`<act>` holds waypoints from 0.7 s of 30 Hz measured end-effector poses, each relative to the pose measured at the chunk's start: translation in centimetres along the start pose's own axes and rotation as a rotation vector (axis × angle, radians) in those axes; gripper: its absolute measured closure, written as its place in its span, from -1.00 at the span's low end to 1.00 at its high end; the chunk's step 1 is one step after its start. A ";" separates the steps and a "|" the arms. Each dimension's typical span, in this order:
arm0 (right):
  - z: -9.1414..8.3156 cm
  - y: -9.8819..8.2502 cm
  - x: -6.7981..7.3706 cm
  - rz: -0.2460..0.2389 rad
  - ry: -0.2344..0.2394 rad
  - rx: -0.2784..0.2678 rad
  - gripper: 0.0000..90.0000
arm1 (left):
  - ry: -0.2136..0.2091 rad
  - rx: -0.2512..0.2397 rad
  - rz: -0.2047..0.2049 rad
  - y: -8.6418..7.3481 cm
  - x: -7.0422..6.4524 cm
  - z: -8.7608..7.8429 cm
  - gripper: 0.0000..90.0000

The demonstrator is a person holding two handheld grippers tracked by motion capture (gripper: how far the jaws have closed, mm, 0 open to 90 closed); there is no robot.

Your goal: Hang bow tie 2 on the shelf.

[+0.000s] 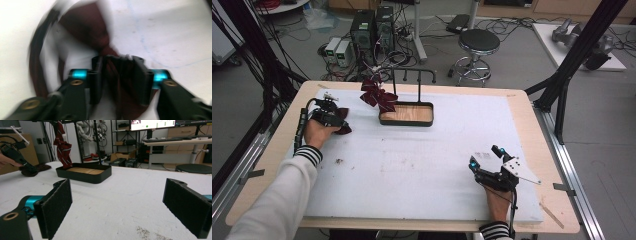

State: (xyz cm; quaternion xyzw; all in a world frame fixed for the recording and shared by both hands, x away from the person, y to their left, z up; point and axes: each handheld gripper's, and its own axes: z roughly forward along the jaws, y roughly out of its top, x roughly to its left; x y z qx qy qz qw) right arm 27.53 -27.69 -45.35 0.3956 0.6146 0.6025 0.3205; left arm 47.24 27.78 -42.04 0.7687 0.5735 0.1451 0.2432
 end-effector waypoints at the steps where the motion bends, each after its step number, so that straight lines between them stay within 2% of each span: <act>1: 0.0 0.0 0.0 0.001 0.000 0.000 -0.82 | 0.003 0.001 0.009 0.0 0.0 0.0 0.42; 9: 0.0 0.0 0.0 0.001 0.000 0.000 -0.82 | -0.004 -0.029 0.017 -0.2 0.0 -0.2 0.49; 17: 0.0 0.0 0.1 0.001 -0.001 0.000 -0.82 | -0.010 -0.031 0.025 -0.3 0.0 -0.4 0.51; 21: 0.0 0.0 0.1 0.009 0.000 0.004 -0.82 | -0.013 -0.053 0.029 -0.3 0.1 -0.7 0.52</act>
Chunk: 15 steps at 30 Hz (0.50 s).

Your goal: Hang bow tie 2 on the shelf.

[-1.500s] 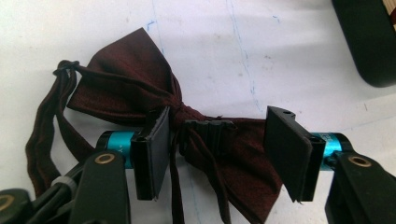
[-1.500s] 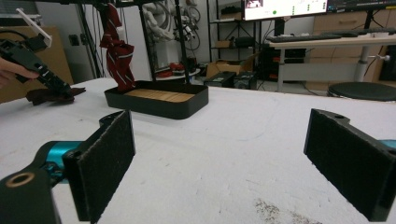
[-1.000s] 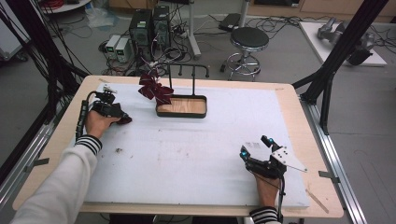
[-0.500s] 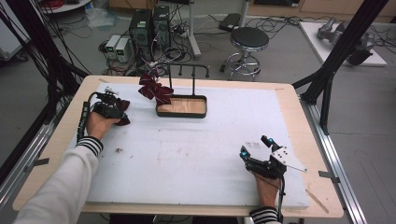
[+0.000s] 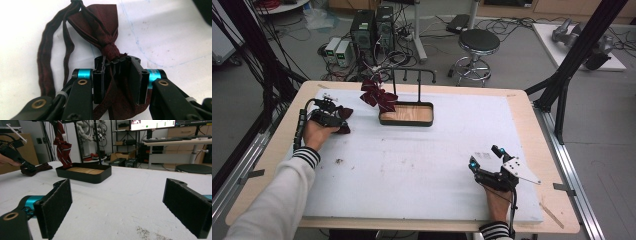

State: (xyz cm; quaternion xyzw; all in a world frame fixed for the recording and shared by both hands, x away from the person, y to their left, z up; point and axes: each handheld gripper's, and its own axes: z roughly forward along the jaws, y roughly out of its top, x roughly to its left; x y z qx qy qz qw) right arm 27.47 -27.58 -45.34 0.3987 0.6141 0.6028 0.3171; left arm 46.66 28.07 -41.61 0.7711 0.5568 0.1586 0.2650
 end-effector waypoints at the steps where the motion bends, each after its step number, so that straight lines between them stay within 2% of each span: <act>1: 0.0 0.0 0.0 0.000 0.000 0.000 -0.82 | -0.001 -0.009 0.005 0.0 0.0 -0.1 0.52; 6: 0.0 0.0 0.0 0.001 0.001 0.000 -0.82 | -0.025 -0.043 0.010 -0.1 0.1 -0.9 0.53; 15: 0.0 0.0 -0.1 -0.006 0.001 -0.002 -0.82 | -0.034 -0.117 0.016 -0.2 0.1 -2.6 0.53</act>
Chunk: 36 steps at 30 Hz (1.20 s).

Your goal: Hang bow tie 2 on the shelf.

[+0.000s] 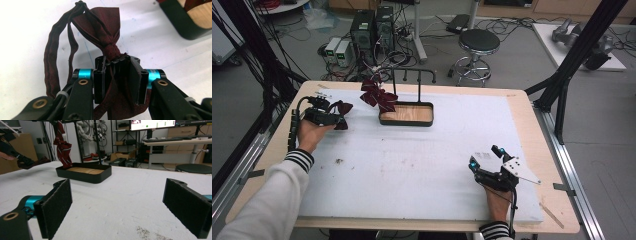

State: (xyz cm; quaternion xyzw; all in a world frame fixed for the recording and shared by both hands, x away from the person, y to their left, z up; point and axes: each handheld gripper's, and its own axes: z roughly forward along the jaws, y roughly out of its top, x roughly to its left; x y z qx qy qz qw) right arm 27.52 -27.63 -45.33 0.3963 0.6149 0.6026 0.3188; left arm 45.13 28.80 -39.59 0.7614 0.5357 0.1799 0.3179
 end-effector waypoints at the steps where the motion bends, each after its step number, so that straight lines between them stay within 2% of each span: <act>1: 0.0 0.0 0.1 0.007 0.000 0.002 -0.82 | 0.003 -0.006 0.005 0.0 0.0 -0.2 0.53; 6: 0.0 0.0 0.0 0.001 0.000 0.001 -0.82 | 0.004 -0.050 0.005 0.0 0.0 -1.0 0.54; 16: 0.0 0.0 0.1 0.000 -0.001 0.001 -0.82 | -0.016 -0.151 0.038 -0.1 -0.4 -2.8 0.54; 23: 0.0 0.0 0.1 -0.003 -0.002 0.001 -0.82 | -0.017 -0.247 0.032 -0.2 -0.6 -3.9 0.54; 30: 0.0 0.0 0.1 -0.004 -0.002 0.000 -0.82 | -0.031 -0.315 0.060 0.1 -1.3 -4.9 0.54; 32: 0.0 0.0 0.1 -0.004 -0.002 0.001 -0.82 | -0.019 -0.322 0.063 0.2 -1.5 -5.1 0.54; 34: 0.0 0.0 0.1 -0.005 -0.002 0.000 -0.82 | -0.029 -0.333 0.049 0.2 -1.5 -5.2 0.54; 36: 0.0 0.0 0.1 -0.004 -0.002 0.001 -0.82 | -0.031 -0.337 0.058 0.2 -1.6 -5.3 0.54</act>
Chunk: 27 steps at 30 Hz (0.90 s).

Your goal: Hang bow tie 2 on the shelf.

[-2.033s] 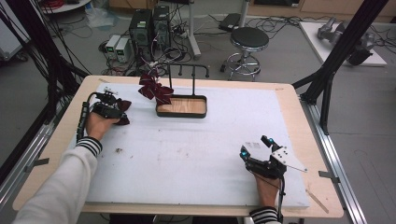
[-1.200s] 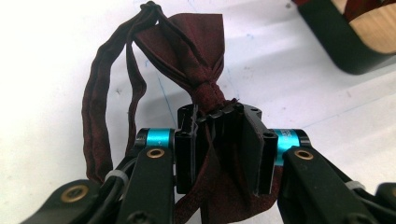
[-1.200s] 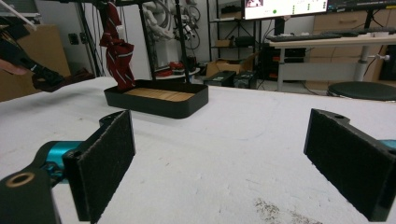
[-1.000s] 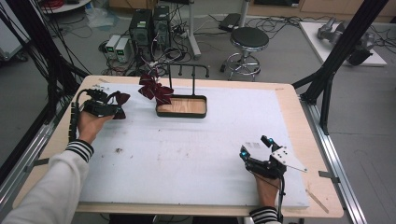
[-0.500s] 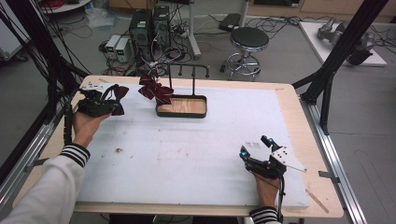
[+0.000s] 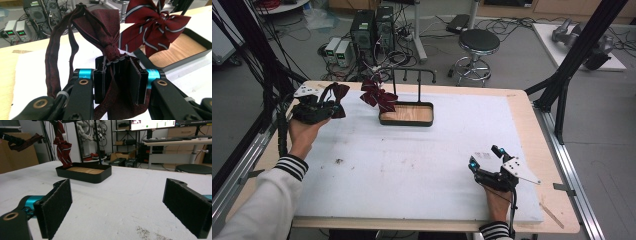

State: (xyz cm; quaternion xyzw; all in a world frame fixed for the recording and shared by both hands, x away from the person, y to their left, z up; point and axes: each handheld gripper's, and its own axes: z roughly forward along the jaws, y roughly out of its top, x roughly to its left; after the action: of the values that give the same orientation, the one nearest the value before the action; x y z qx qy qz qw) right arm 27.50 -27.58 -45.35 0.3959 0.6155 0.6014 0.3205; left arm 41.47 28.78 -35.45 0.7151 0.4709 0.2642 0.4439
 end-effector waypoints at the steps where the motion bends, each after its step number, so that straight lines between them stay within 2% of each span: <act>1: 0.0 0.0 0.0 0.001 0.000 0.000 -0.82 | -0.004 -0.005 0.001 0.0 -0.1 -0.1 0.54; 7: 0.0 0.0 0.0 0.003 0.001 0.001 -0.82 | -0.032 -0.062 0.017 0.7 -1.0 -0.8 0.54; 14: 0.0 0.0 0.0 -0.002 0.000 0.001 -0.82 | -0.074 -0.123 0.063 2.2 -2.6 -1.6 0.55; 21: 0.0 0.0 0.0 -0.003 0.000 0.002 -0.82 | -0.110 -0.154 0.104 3.3 -4.1 -1.9 0.55; 27: 0.0 0.0 0.0 -0.002 0.000 0.002 -0.82 | -0.135 -0.161 0.125 3.7 -5.3 -1.6 0.55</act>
State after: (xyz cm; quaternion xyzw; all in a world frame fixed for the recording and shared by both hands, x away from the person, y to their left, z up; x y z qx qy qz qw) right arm 27.50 -27.58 -45.35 0.3955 0.6165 0.6004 0.3209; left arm 39.59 23.98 -31.22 0.7212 0.3716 0.2794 0.5135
